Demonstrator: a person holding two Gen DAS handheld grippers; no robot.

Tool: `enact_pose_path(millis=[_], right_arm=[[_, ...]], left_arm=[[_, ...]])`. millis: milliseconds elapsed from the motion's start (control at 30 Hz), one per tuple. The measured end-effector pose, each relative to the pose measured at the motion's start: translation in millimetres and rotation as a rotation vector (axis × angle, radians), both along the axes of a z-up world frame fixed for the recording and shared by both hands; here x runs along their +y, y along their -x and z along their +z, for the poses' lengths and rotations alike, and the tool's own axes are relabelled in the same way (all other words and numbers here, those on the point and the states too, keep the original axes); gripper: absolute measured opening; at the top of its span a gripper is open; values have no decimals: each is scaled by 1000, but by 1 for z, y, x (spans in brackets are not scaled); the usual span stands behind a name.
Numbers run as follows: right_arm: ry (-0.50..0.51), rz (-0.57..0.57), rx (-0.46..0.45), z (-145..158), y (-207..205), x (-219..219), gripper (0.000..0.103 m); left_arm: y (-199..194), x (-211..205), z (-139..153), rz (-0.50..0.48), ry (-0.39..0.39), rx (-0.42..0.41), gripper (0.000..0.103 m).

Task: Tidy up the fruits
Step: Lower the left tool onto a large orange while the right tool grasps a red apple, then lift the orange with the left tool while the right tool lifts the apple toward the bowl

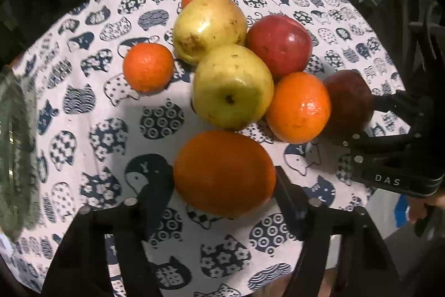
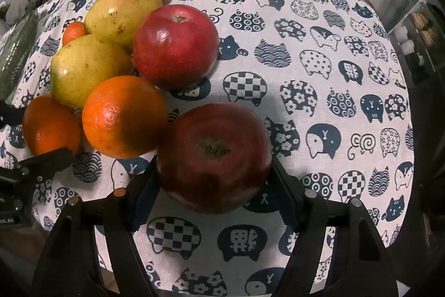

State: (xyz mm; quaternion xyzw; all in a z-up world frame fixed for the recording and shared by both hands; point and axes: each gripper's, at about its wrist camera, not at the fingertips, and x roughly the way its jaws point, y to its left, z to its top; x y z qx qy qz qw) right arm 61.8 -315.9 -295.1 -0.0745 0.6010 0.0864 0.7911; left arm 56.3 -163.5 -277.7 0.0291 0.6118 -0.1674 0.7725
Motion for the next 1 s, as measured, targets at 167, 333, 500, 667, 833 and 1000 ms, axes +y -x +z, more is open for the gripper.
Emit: enact_pose_path(millis=[167,333,500,667,833,1000], right_arm=[[-8,-15,-38,13,6,-9,74],[-13,-22,-86,34,13,-11,74],[-18,-22,-133,54,12,-8,73],[-38,-14,-194,71,18,0,73],[-62,0,-274,89,14,15,73],[-89,10,-324,110,17,22,73]], left_arm=[[3,0,2,1,-9,-15,68],[9,4,8,-3,-53,-49,68],[11,14,22,11,-47,-91,68],[14,25,40,28,-42,-144,68],[17,41,58,64,-34,-183,68],[18,54,80,99,-30,-239,68]])
